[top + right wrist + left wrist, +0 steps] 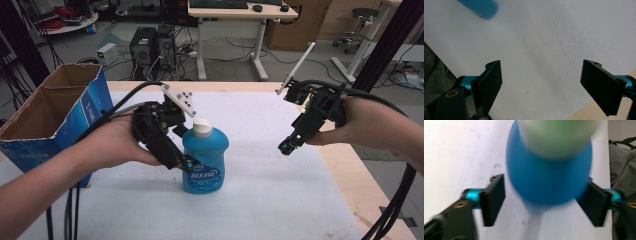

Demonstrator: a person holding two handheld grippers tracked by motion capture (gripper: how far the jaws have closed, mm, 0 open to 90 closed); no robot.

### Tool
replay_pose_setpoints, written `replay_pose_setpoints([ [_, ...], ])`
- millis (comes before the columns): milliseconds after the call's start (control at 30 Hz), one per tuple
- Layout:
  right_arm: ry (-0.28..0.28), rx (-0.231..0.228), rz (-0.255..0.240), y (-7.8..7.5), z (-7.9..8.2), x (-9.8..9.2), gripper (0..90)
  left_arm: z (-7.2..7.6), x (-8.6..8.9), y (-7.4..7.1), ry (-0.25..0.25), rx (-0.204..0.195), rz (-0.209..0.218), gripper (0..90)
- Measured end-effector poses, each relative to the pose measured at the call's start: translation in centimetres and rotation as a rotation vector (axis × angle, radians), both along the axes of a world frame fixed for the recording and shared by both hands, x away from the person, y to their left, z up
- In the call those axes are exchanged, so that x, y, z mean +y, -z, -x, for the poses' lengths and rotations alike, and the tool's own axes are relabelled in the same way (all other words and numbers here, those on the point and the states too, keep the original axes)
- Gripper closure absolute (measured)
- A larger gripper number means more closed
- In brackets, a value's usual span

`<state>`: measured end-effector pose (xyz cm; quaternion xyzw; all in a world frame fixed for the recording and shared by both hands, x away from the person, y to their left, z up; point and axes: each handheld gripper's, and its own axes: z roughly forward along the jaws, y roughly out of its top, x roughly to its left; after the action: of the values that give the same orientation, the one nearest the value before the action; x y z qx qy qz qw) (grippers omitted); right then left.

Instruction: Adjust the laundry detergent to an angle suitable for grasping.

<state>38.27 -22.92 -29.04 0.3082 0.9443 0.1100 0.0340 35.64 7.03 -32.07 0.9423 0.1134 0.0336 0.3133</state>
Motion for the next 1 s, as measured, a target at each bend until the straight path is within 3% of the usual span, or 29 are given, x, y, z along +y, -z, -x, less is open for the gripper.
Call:
replay_pose_setpoints([
  [100, 0.002, -0.001, -0.003, -0.1, 0.0, 0.0, 16.9, 0.4, 1.9, -1.1, -0.042, -0.024, -0.027, 22.7],
  [167, 0.003, -0.007, -0.007, -0.1, 0.0, -0.1, 16.9, 0.2, 3.3, -2.0, -0.103, -0.023, -0.041, 20.8],
  [200, 0.003, -0.007, -0.007, -0.1, 0.0, -0.1, 16.9, 0.2, 3.3, -2.0, -0.103, -0.023, -0.041, 19.3],
  [233, 0.002, -0.004, -0.005, -0.2, 0.0, -0.1, 16.9, 0.0, 4.5, -2.8, -0.153, -0.037, -0.051, 19.3],
  [433, 0.001, -0.006, -0.008, -0.2, 0.1, 0.2, 16.9, -1.6, 7.7, -5.4, -0.313, -0.061, -0.069, 19.0],
  [567, -0.017, -0.009, -0.003, -0.3, 0.0, 0.3, 16.9, -2.6, 8.5, -7.0, -0.397, -0.084, -0.102, 19.0],
  [667, -0.013, -0.009, -0.006, -0.3, 0.0, 0.5, 16.9, -3.2, 8.7, -7.5, -0.427, -0.087, -0.121, 19.0],
  [700, -0.02, -0.013, -0.006, -0.4, -0.1, 0.5, 16.9, -3.9, 8.9, -7.8, -0.463, -0.084, -0.134, 19.0],
  [1000, -0.024, -0.012, -0.006, -0.8, -0.1, 0.7, 16.9, -6.3, 9.7, -8.3, -0.527, -0.07, -0.162, 18.9],
])
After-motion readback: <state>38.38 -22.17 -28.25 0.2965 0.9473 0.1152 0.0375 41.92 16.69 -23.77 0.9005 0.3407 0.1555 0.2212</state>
